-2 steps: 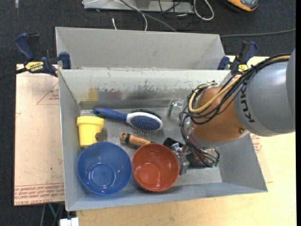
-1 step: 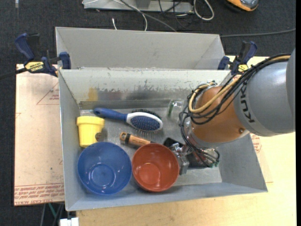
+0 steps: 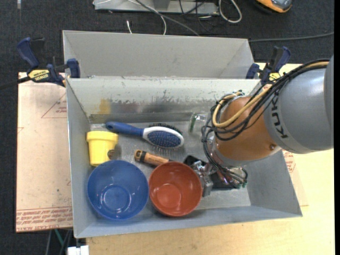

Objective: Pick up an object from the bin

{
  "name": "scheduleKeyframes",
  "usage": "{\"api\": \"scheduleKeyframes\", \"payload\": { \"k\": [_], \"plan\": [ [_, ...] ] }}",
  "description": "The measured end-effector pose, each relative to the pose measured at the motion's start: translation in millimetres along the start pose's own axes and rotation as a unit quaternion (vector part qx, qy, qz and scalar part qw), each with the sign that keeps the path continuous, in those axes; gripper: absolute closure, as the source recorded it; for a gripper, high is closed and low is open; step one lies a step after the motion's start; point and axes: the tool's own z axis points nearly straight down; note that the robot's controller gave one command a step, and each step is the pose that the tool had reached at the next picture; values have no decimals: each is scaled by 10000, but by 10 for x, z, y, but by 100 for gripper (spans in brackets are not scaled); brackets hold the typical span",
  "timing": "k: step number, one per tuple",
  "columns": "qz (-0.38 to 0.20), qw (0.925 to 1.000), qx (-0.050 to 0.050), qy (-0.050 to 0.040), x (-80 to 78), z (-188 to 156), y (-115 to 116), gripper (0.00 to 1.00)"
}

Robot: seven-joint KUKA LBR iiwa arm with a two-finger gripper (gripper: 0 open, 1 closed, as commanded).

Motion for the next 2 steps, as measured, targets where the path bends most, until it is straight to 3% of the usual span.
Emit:
{"api": "scheduleKeyframes", "payload": {
  "k": [1, 2],
  "plan": [
    [29, 10000, 0, -4, -11, -47, 17, 100],
    [55, 10000, -3, -12, 26, -982, 31, 100]
  ]
}}
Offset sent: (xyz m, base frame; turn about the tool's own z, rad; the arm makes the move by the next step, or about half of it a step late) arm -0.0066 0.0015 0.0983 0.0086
